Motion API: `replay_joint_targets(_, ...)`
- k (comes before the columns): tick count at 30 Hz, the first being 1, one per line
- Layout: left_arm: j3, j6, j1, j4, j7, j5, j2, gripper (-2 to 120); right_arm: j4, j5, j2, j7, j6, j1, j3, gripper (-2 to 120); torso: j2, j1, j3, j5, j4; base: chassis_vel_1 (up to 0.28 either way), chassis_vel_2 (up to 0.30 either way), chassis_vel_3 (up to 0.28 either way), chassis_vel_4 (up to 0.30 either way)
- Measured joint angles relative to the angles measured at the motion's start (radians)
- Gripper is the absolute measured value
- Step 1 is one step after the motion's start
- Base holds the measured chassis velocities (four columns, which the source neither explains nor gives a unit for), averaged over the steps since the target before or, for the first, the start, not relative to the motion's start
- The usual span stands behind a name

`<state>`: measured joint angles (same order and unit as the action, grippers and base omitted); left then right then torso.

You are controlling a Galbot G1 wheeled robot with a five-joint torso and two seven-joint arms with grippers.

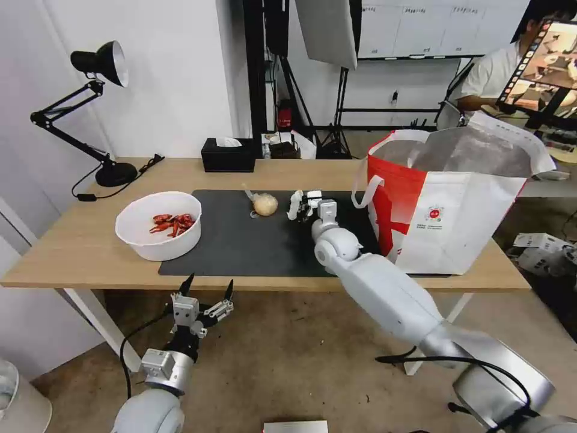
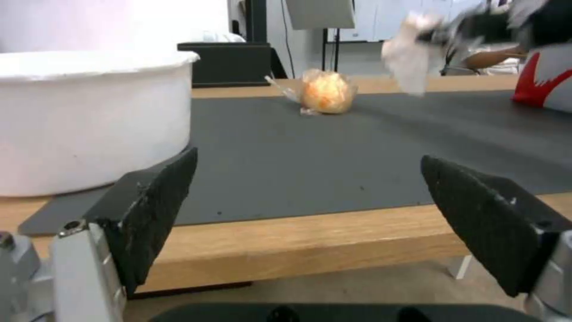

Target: Pick up the trash from the table and place it into the takeout bag.

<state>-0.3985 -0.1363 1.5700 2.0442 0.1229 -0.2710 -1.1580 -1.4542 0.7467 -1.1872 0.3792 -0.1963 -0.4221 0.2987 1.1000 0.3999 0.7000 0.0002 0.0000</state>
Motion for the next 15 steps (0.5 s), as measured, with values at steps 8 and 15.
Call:
replay_joint_targets(8, -0.001, 0.0, 0.006, 0.016, 0.002, 0.005, -0.003, 100, -0.305, 0.029, 0.177, 0.01, -0.004, -0.032, -0.08, 0, 0.0, 0.0, 0.0, 0.0, -0.0001, 0.0, 0.0, 0.0, 0.0)
replay_joint_targets(15, 0.004, 0.001, 0.008, 0.025, 0.002, 0.011, -0.006, 100, -0.461, 0.163, 0.305, 0.312, -0.173, 0.028, -0.173, 0, 0.0, 0.0, 0.0, 0.0001, -0.0002, 0.0, 0.0, 0.0, 0.0)
